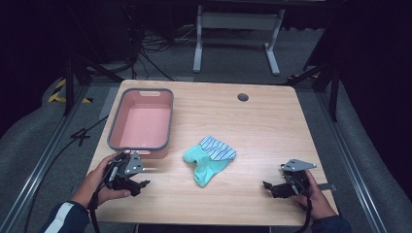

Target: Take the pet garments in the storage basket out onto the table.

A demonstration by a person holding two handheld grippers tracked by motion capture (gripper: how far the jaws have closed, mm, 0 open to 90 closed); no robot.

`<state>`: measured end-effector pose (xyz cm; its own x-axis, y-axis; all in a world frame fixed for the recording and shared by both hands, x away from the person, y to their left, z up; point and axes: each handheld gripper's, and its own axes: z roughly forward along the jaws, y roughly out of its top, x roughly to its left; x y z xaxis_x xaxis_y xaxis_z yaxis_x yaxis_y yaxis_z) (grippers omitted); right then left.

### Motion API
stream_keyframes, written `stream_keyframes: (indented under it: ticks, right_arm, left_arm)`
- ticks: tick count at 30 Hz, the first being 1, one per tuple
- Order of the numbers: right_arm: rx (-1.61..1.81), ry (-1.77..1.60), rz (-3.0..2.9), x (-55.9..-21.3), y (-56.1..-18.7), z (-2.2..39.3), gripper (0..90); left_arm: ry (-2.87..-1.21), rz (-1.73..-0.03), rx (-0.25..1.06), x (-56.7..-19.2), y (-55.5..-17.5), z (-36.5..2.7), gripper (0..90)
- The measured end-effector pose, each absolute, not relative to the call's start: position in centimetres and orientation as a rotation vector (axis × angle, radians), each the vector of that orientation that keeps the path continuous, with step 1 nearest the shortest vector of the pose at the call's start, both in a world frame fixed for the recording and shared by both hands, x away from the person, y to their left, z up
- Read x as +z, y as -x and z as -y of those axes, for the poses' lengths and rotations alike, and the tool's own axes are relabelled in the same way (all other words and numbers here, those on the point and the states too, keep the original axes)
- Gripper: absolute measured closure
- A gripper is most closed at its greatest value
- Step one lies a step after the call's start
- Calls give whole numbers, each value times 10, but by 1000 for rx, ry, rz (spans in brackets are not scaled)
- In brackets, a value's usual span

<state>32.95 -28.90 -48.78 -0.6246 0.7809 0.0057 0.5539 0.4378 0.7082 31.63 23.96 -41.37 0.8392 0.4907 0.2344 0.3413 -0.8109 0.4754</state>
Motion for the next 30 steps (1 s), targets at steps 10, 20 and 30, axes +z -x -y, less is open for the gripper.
stream_keyframes:
  ticks: [10, 20, 30]
  right_arm:
    - [989, -1144, -2372, -488, -330, 289, 5]
    - [989, -1144, -2372, -488, -330, 289, 5]
    - [989, -1144, -2372, -488, -330, 289, 5]
  left_arm:
    - [-2542, -704, 459, -428, -316, -266, 217]
    - [-2515, -796, 426, -446, -320, -289, 217]
    - [-2373, -859, 330, -470, -324, -307, 199]
